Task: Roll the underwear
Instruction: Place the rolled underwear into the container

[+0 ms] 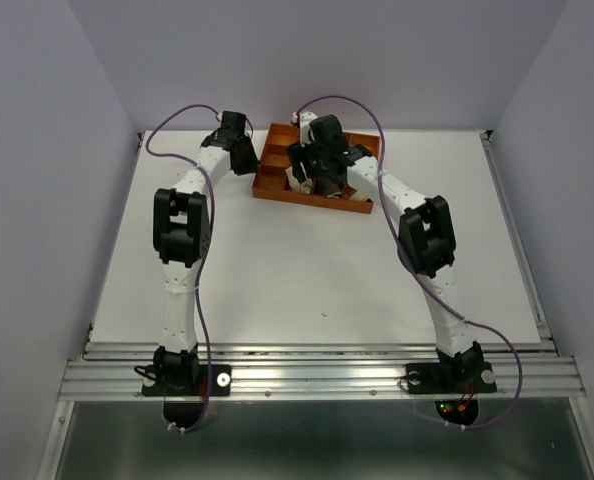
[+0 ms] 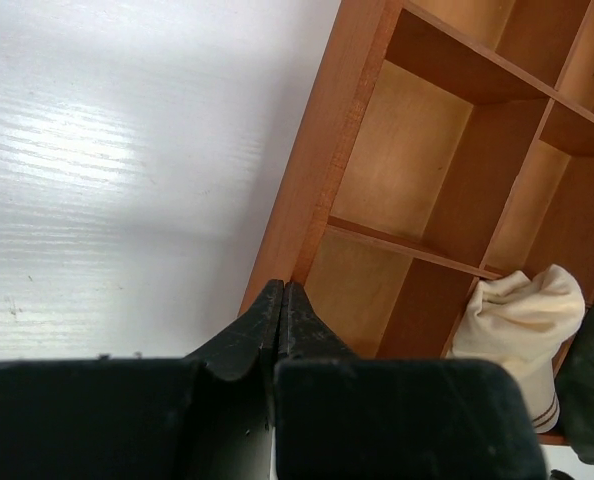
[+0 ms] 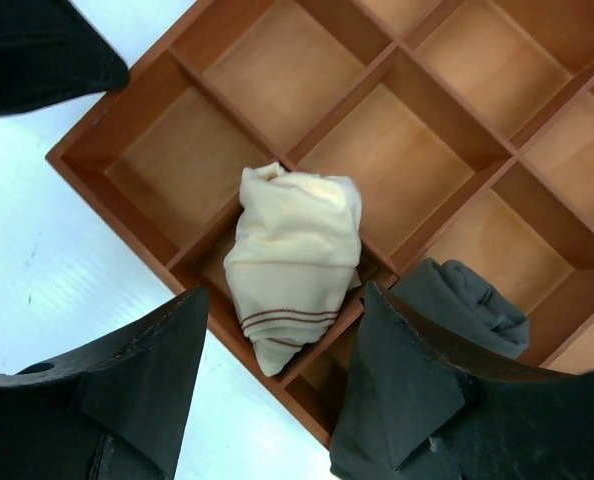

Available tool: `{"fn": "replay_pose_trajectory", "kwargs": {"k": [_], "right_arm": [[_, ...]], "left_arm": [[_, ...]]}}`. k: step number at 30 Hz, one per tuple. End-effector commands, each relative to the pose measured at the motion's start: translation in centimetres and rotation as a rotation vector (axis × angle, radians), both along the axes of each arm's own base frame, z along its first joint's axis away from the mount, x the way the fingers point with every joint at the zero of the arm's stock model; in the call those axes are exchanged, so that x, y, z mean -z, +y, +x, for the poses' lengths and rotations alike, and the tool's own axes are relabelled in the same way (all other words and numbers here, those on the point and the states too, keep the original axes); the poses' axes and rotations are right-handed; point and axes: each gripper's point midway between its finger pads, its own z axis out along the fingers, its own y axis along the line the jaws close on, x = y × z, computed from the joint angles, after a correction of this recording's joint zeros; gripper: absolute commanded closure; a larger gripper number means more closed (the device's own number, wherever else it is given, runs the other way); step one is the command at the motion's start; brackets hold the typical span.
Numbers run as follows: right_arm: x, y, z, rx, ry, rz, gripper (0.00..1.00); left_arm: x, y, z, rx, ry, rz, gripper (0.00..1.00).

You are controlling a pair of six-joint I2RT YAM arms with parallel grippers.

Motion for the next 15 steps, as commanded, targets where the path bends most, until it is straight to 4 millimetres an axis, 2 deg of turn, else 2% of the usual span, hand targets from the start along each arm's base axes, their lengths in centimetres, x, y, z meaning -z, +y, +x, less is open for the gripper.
{"fn": "replay_pose_trajectory", "kwargs": {"k": [1,2,6,11,14,15], "right_arm": [[-3.0,1.1,2.4,0.069,-0.109,0.073,0.32],[-2.7,1.6,2.1,0.062,-0.106,0.068,0.32],[-2.0,0.8,2.9,0.122,-0.119,0.049,0.32],[-1.1,2.0,2.8,0.112,-0.116,0.048,0.33],[-0.7,1.9,3.5,0.135,-0.138,0.044,0.37],[0.1,2.1,3.5,0.124,-0.131,0.042,0.39]], "left_arm": [[3.1,0.8,-2.7,-0.022,0.11,0.041,1.0],[3.1,0.8,-2.8,-0.021,0.11,0.04,1.0],[3.1,0.7,-3.1,-0.031,0.114,0.031,1.0],[3.0,0.8,-3.3,-0.041,0.113,0.024,1.0],[3.1,0.7,-3.4,-0.043,0.115,0.019,1.0],[3.1,0.7,-3.5,-0.044,0.117,0.019,1.0]]}}
